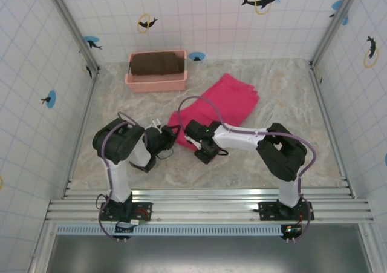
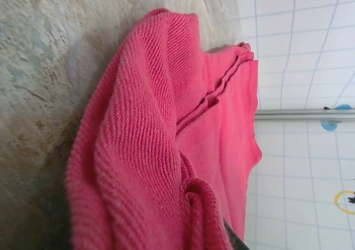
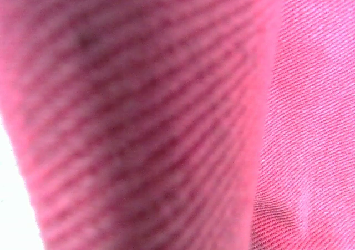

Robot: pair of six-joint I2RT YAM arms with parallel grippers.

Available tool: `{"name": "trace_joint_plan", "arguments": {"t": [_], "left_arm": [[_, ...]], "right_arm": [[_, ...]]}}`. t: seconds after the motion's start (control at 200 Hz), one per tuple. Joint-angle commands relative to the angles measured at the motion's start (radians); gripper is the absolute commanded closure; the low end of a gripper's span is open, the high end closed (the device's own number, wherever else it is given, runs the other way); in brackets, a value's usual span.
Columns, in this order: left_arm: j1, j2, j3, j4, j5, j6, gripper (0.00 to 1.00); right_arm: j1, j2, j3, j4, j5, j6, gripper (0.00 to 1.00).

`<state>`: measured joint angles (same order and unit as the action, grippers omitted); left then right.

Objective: Roll up the long pants

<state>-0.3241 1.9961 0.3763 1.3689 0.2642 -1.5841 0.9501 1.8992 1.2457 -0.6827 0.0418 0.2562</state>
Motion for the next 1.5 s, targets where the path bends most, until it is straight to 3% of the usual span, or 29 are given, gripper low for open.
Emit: {"name": "trace_joint_plan", "arguments": {"t": [0.0, 0.055, 0.08, 0.105, 0.155, 0.29, 0.435, 0.575, 0.806, 0.891, 1.081, 1.316, 1.496], "left_arm": [[0.011, 0.071, -0.051, -0.070, 0.068, 0.057, 1.00], [0.009, 0.014, -0.051, -0.219, 0.083, 0.077, 1.00], [0.006, -0.026, -0.052, -0.307, 0.083, 0.092, 1.00], [0.006, -0.074, -0.045, -0.412, 0.083, 0.116, 1.00], [0.004, -0.184, -0.013, -0.681, 0.079, 0.171, 1.00], [-0.033, -0.433, 0.212, -1.453, -0.047, 0.373, 1.00], [-0.039, -0.377, 0.415, -1.807, -0.015, 0.411, 1.00], [-0.091, -0.232, 0.577, -2.012, -0.019, 0.402, 1.00], [-0.131, -0.085, 0.778, -2.249, -0.058, 0.349, 1.00], [-0.133, -0.042, 0.838, -2.325, -0.064, 0.345, 1.00], [-0.133, 0.027, 0.937, -2.449, -0.072, 0.346, 1.00], [-0.133, 0.056, 0.967, -2.513, -0.110, 0.357, 1.00], [-0.132, 0.047, 0.962, -2.513, -0.122, 0.335, 1.00]], "right_arm": [[0.010, -0.026, 0.020, -0.087, 0.011, -0.010, 0.76], [0.010, -0.075, 0.017, -0.096, 0.054, -0.004, 0.34], [0.009, -0.097, 0.018, -0.099, 0.078, 0.000, 0.21], [0.009, -0.126, 0.021, -0.108, 0.097, 0.004, 0.10], [0.012, -0.174, 0.031, -0.129, 0.130, 0.011, 0.00], [0.052, -0.273, 0.072, -0.184, 0.242, 0.028, 0.01], [0.145, -0.254, 0.098, -0.206, 0.371, 0.060, 0.01], [0.282, -0.161, 0.146, -0.230, 0.535, 0.126, 0.01], [0.414, 0.051, 0.278, -0.316, 0.722, 0.247, 0.01], [0.444, 0.139, 0.331, -0.420, 0.847, 0.293, 0.01], [0.464, 0.226, 0.291, -0.590, 1.028, 0.497, 0.01], [0.459, 0.309, 0.242, -0.715, 1.089, 0.660, 0.01], [0.480, 0.269, 0.150, -0.526, 0.955, 0.571, 0.01]]}}
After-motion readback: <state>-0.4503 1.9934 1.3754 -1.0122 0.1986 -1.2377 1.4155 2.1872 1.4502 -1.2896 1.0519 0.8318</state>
